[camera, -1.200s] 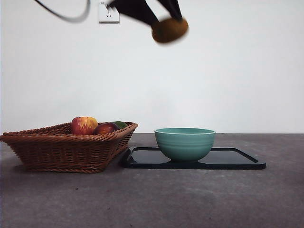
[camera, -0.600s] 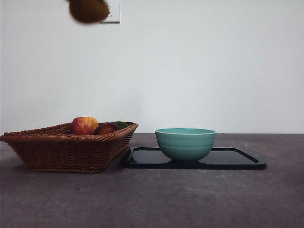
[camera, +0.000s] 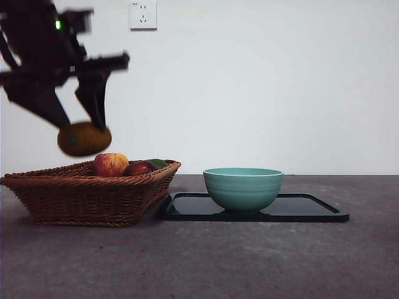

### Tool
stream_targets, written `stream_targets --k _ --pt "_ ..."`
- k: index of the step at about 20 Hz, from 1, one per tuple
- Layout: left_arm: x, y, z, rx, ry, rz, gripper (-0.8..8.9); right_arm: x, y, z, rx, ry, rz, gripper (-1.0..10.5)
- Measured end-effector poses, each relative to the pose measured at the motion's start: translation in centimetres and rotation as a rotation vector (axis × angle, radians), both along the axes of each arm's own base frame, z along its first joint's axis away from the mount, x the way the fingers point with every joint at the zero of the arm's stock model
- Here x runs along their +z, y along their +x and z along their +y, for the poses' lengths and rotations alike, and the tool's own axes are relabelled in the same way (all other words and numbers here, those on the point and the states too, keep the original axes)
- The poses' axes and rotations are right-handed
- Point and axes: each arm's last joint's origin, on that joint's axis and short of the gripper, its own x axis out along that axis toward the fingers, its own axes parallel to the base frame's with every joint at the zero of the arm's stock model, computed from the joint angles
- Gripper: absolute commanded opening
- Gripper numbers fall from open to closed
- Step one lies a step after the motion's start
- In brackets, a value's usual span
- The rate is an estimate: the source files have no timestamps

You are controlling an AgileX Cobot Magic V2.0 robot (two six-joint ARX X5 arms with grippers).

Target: Pick up the wifruite, put it on the bowl, pick up the plate, put it on desk

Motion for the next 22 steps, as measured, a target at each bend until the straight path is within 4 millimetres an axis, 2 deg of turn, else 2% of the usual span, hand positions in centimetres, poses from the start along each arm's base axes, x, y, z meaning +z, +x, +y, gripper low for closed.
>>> stream_targets --k 3,8,10,12,14,17,18,22 --pt "-1.7 1.6 -0.6 0.006 0.0 0.0 1.82 0.0 0.0 0.0 0.0 0.0 0.0 1.8" --pt "-5.7 3.4 -1.5 0.004 0.046 0.085 1.83 0.0 0.0 0.0 0.0 0.0 0.0 1.8" --pt "-6.0 3.5 -1.6 0.005 0.05 0.091 1.97 0.0 0.0 0.0 0.0 0.0 0.0 1.8" --pt "-6.0 3.5 -1.6 0.004 0.048 0.088 3.27 0.0 0.0 0.0 0.0 0.0 0.0 1.8" --pt "-6.2 3.6 -1.6 0.004 0.051 0.094 3.48 0.0 0.0 0.0 0.0 0.0 0.0 1.8" --pt "-6.0 3.5 -1.6 0.004 0.05 0.091 3.48 0.0 0.0 0.0 0.0 0.0 0.0 1.8" --pt "-5.4 3.3 -1.5 0.003 0.042 0.075 3.48 0.0 0.0 0.0 0.0 0.0 0.0 1.8" --pt "-0.7 1.1 -0.5 -0.049 -0.037 -0.021 3.45 0.0 0.0 0.0 0.0 0.0 0.0 1.8"
